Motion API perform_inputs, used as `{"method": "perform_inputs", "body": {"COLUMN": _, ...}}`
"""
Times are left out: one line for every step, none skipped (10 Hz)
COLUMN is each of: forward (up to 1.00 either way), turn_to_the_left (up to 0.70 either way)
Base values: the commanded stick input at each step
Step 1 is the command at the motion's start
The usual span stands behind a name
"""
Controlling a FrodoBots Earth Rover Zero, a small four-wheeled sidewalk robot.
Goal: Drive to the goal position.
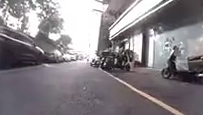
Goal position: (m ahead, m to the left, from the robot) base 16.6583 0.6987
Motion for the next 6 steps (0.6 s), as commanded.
{"method": "perform_inputs", "body": {"forward": 0.45, "turn_to_the_left": 0.0}}
{"method": "perform_inputs", "body": {"forward": 0.45, "turn_to_the_left": 0.0}}
{"method": "perform_inputs", "body": {"forward": 0.45, "turn_to_the_left": 0.0}}
{"method": "perform_inputs", "body": {"forward": 0.45, "turn_to_the_left": 0.0}}
{"method": "perform_inputs", "body": {"forward": 0.45, "turn_to_the_left": 0.0}}
{"method": "perform_inputs", "body": {"forward": 0.45, "turn_to_the_left": 0.0}}
